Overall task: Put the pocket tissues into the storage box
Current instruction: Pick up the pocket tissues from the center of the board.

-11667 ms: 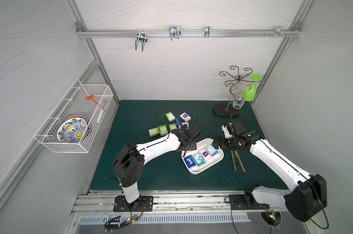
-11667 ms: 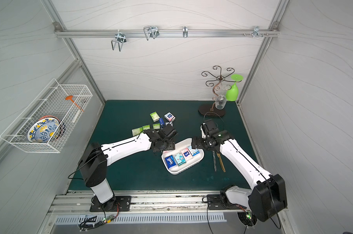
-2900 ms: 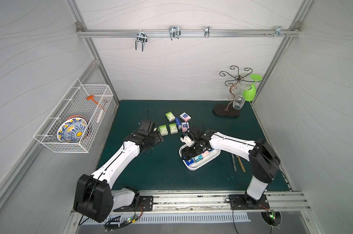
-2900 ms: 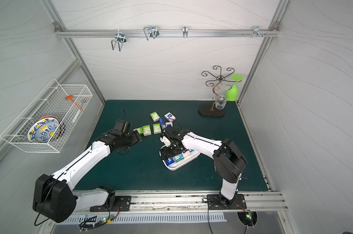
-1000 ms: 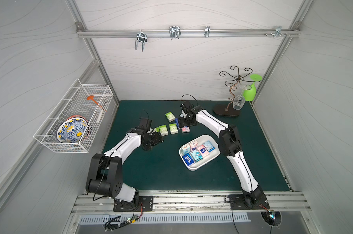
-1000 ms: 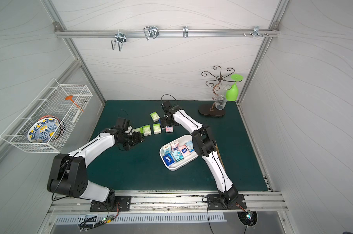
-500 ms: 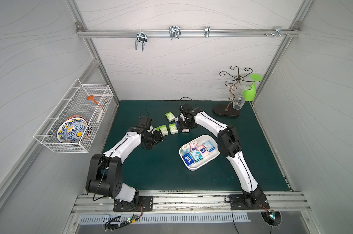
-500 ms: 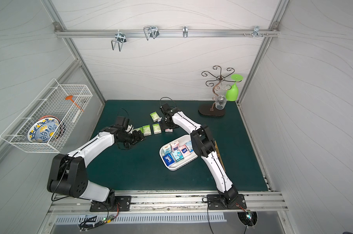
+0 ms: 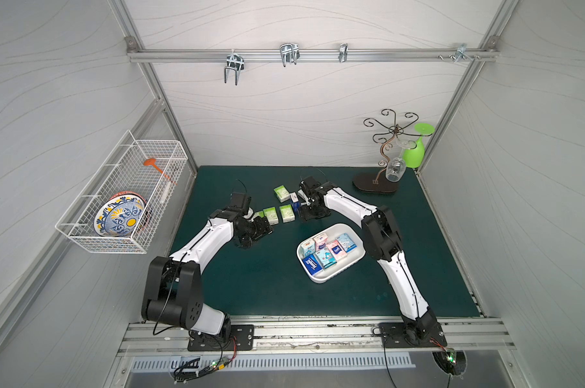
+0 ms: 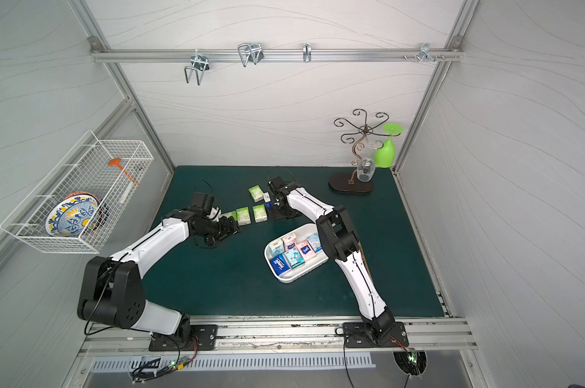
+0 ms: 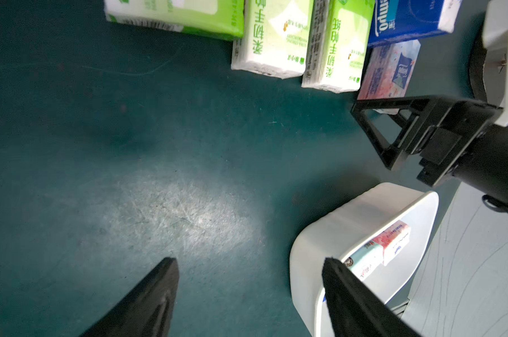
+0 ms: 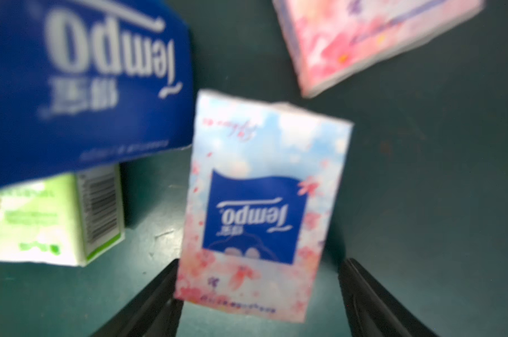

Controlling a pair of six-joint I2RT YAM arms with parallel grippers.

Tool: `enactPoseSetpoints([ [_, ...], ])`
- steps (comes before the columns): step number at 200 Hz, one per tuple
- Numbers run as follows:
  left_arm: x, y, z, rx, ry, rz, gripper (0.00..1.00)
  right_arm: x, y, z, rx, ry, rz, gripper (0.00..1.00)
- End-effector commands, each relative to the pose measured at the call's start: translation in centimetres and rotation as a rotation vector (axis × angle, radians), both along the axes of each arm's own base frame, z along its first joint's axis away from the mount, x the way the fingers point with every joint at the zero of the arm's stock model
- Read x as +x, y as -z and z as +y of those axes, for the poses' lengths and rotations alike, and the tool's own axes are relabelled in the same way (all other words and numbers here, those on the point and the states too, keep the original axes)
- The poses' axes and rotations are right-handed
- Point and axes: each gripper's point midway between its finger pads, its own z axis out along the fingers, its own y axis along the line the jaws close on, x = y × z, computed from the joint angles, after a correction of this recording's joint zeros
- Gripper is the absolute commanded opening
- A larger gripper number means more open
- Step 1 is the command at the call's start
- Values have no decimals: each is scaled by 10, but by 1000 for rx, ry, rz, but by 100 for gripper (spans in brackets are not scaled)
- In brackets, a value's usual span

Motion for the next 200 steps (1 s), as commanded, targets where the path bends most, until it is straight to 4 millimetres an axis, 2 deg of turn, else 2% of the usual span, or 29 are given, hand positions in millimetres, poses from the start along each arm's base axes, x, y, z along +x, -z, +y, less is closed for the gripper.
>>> enactPoseSetpoints([
  [1, 8, -19, 2, 7, 7, -53, 82, 7, 4, 2, 22, 23, 19, 90],
  [34, 8, -22, 2, 11, 12, -57, 82, 16, 12, 5, 36, 54, 32, 89],
  [67, 6, -22, 6, 28, 15, -56, 82, 24, 16, 6, 43, 66, 24, 78],
  [88, 5, -21, 7, 29, 11, -54, 82, 27, 16, 6, 50, 64, 21, 75],
  [117, 4, -21, 7, 28, 8, -54, 82, 26, 10, 7, 58, 59, 17, 55],
  [142, 5, -20, 6, 20, 8, -50, 82, 28, -18, 8, 103, 53, -38, 51],
  [161, 6, -19, 5, 13, 11, -49, 82, 26, -51, 6, 146, 48, -89, 49],
  [179, 7, -18, 3, 7, 13, -45, 82, 20, -80, 2, 170, 38, -124, 49],
  [200, 9, -16, 1, -7, 20, -40, 82, 5, -106, -7, 189, 29, -142, 50],
])
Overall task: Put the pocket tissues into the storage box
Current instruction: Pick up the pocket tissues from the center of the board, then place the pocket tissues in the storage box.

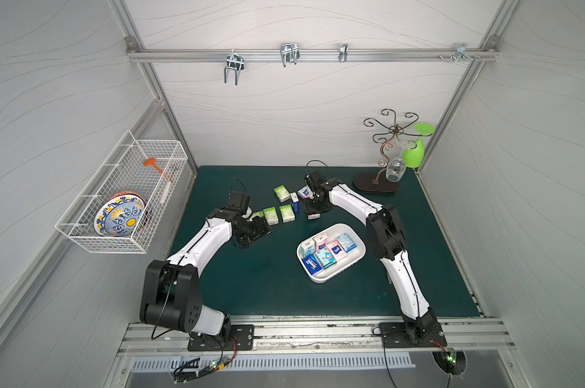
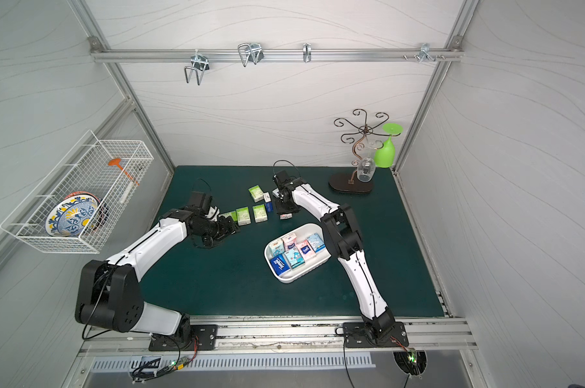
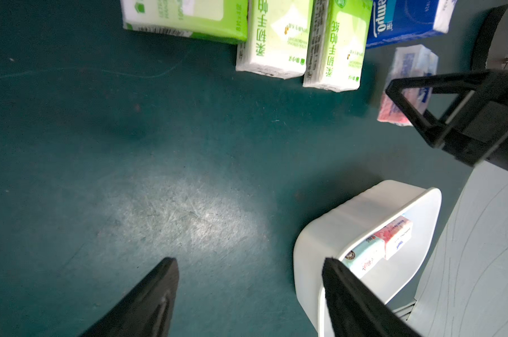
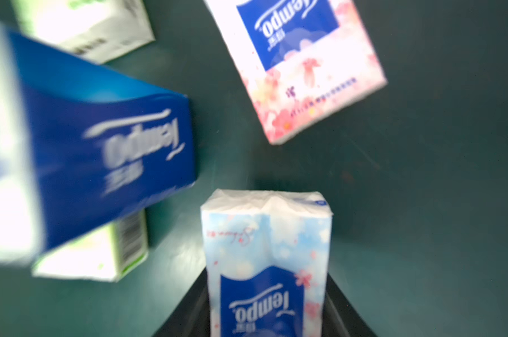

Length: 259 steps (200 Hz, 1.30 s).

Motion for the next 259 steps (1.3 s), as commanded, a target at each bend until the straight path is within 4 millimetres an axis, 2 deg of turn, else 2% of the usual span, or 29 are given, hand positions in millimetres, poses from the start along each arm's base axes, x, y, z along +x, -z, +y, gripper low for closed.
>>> enactPoseSetpoints([
  [1, 11, -10, -4, -24, 13, -30, 82, -4, -72, -4, 85, -14, -106, 50],
  [34, 15, -10, -6, -29, 22, -23, 82, -36, -96, -23, 108, -28, -115, 51],
  [52, 16, -11, -6, -30, 22, -25, 81, -56, -101, -37, 107, -36, -110, 51],
  [87, 14, -11, -6, -24, 24, -16, 81, -97, -94, -65, 98, -52, -89, 53],
  [112, 11, -10, -5, -23, 21, -1, 81, -115, -80, -83, 69, -45, -86, 54],
  [134, 11, -10, -6, -31, 13, 6, 81, -121, -64, -87, 63, -50, -85, 54],
  [166, 13, -17, -6, -39, 1, -9, 80, -114, -44, -84, 67, -48, -102, 55],
  [213, 11, -19, -5, -32, 2, -13, 80, -97, -28, -78, 40, -39, -144, 56],
  [259, 9, -15, -5, -31, 1, -8, 80, -104, -19, -69, 49, -58, -117, 62],
])
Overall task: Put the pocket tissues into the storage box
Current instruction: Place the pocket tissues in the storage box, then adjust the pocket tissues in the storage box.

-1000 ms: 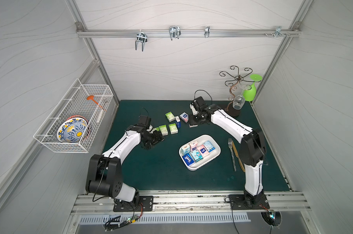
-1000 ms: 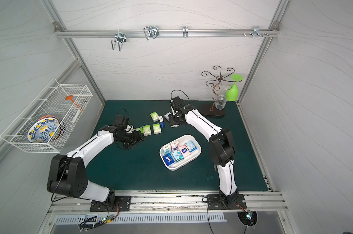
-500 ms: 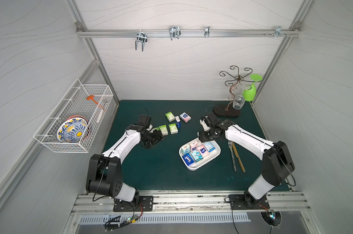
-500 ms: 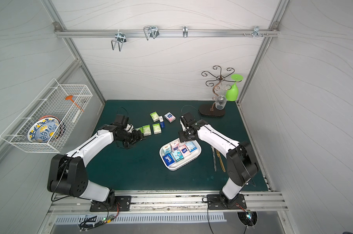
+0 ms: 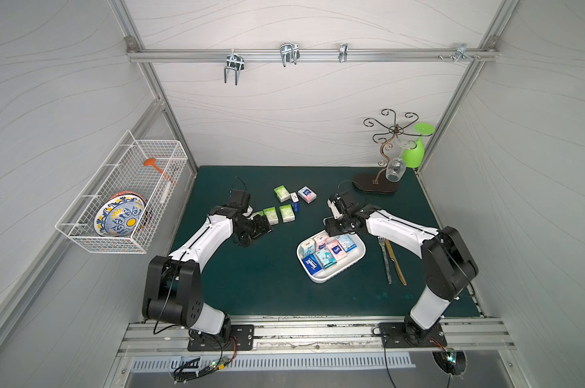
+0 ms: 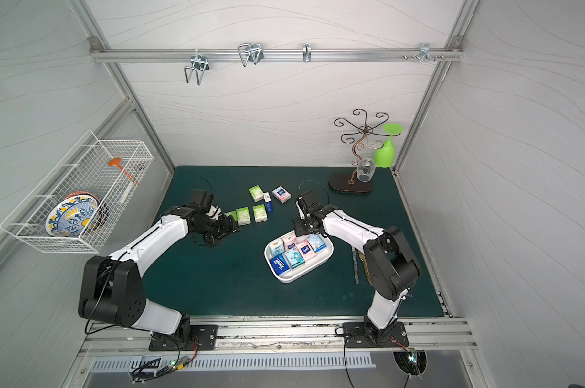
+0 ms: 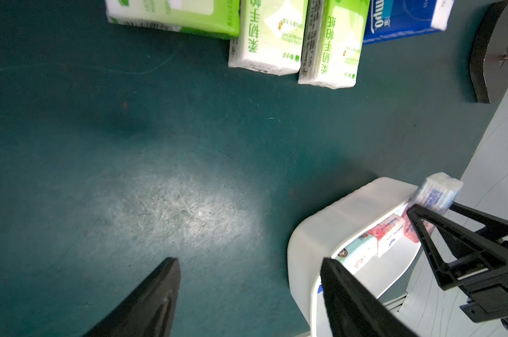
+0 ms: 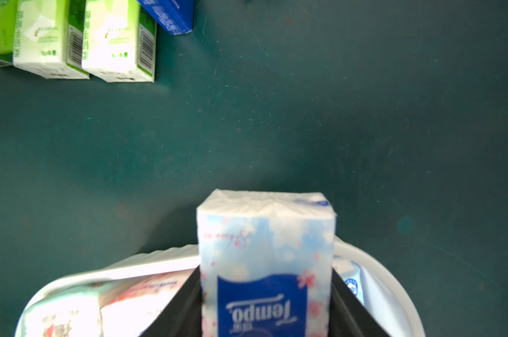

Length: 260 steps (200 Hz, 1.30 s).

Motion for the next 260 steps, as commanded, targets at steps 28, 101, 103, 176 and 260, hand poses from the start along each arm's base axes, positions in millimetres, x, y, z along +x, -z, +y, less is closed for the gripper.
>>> enactPoseSetpoints([
  [28, 5, -10, 0, -14, -6, -28, 80, -3, 0, 6, 1, -6, -13, 70],
  [101, 3, -13, 1, -8, -5, -40, 80, -8, -30, -7, -20, 7, -44, 76],
  [103, 3, -13, 1, -8, -6, -40, 80, -10, -31, -8, -21, 6, -44, 76],
  [176, 5, -13, 1, -15, -16, -48, 80, -64, -35, -40, -47, -25, 53, 49],
  [260, -2, -14, 4, 3, -17, -49, 80, -48, 2, -20, -19, -10, 108, 37],
])
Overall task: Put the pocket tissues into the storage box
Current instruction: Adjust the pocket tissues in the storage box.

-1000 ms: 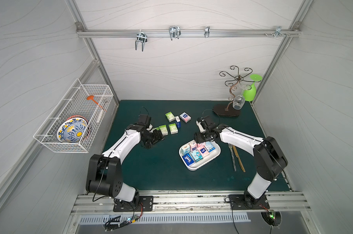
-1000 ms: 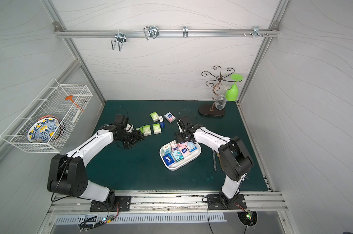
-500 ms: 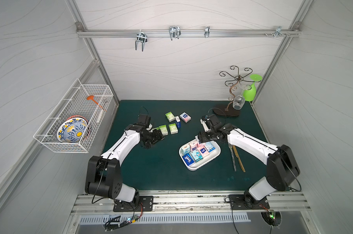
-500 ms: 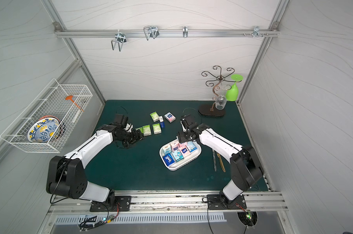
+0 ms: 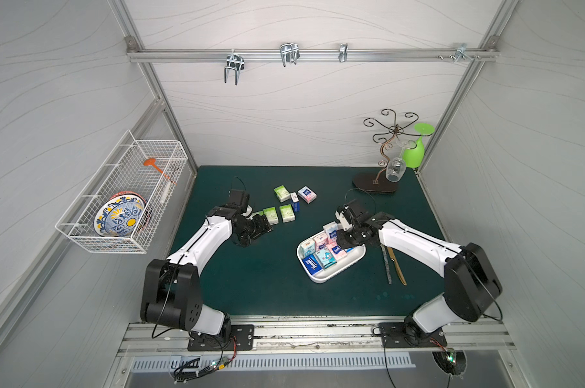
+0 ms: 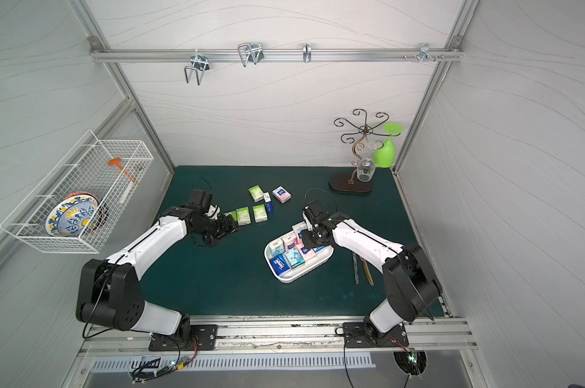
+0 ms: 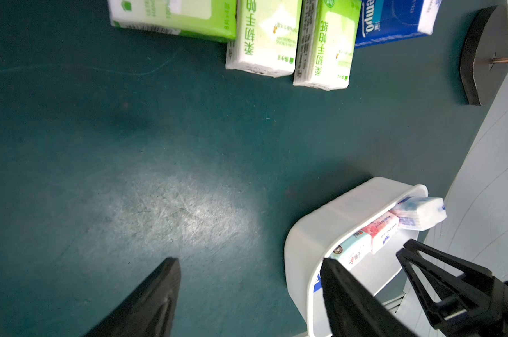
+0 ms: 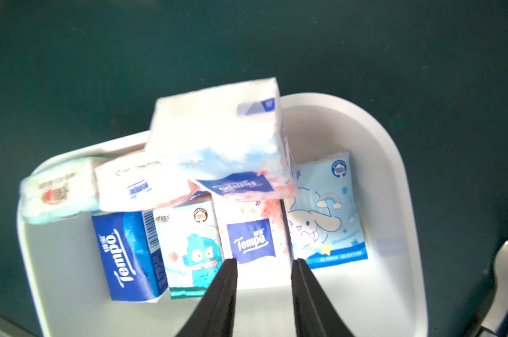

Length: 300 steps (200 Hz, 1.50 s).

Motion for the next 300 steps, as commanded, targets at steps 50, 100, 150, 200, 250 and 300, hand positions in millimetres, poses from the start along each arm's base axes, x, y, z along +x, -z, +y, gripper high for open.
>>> enactPoseSetpoints([
  [50, 0, -7, 4, 9, -10, -30, 80, 31, 13, 20, 18, 25, -13, 37],
  [100, 0, -7, 4, 10, -11, -30, 80, 34, 31, 19, -17, 32, 13, 37],
  [150, 1, -6, 4, 8, -11, -31, 80, 19, 7, 8, -7, 24, -9, 39],
  [200, 5, -8, 0, -18, -11, -34, 80, 30, 10, -4, -72, 41, -60, 39],
  [250, 1, -14, 4, 9, -7, -46, 80, 49, 35, 7, -100, 69, -30, 40],
  [300, 4, -18, 2, -1, -7, -51, 80, 32, 17, -2, -90, 60, -18, 40],
])
